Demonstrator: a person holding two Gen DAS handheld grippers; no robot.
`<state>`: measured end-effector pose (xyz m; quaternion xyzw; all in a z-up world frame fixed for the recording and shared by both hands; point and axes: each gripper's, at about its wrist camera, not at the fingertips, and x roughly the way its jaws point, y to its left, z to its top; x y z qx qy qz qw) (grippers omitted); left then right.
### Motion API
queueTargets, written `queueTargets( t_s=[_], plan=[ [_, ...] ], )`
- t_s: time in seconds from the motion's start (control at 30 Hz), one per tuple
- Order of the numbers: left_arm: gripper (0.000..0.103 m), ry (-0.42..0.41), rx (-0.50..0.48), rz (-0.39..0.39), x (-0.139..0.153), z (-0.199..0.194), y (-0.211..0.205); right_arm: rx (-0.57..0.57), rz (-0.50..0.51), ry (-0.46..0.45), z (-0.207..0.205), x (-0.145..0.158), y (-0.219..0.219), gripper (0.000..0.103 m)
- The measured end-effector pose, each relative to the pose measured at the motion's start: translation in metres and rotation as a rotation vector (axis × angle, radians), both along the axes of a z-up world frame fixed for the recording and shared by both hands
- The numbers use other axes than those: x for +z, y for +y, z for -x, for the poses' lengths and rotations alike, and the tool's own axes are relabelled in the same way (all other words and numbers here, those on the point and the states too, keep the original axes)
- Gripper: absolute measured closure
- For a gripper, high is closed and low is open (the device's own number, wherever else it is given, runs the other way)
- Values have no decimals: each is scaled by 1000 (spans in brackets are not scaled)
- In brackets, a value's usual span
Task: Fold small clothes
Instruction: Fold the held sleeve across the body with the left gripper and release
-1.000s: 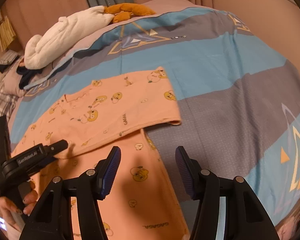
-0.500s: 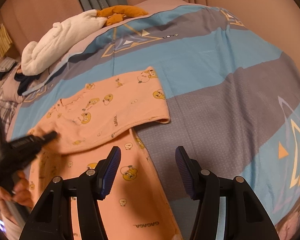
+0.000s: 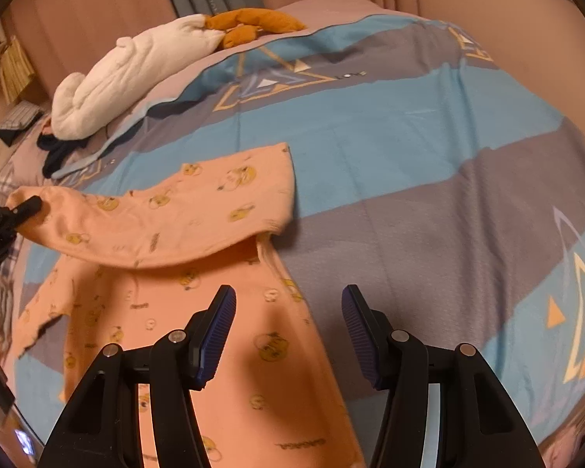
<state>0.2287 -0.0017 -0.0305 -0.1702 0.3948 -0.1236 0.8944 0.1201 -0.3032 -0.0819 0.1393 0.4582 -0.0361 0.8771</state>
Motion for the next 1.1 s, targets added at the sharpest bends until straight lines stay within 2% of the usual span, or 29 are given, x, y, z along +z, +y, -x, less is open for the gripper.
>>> queueTargets(
  t_s=[0.2, 0.4, 0.5, 0.57, 0.83, 1.1],
  plan=[
    [98, 8, 41, -52, -4, -2, 25, 38, -32, 10, -15, -3, 10, 47],
    [98, 21, 70, -89, -12, -2, 44, 75, 1, 35, -34, -10, 25, 47],
    [98, 22, 72, -101, -15, -1, 50, 94, 21, 53, -45, -16, 31, 55],
    [98, 27, 79, -128, -20, -1, 53, 102, 27, 70, -53, -21, 33, 55],
    [97, 88, 92, -163, -45, -5, 67, 125, 30, 152, -71, -47, 41, 55],
    [97, 144, 91, -180, -68, -7, 76, 126, 47, 164, -73, -50, 43, 55]
  ],
)
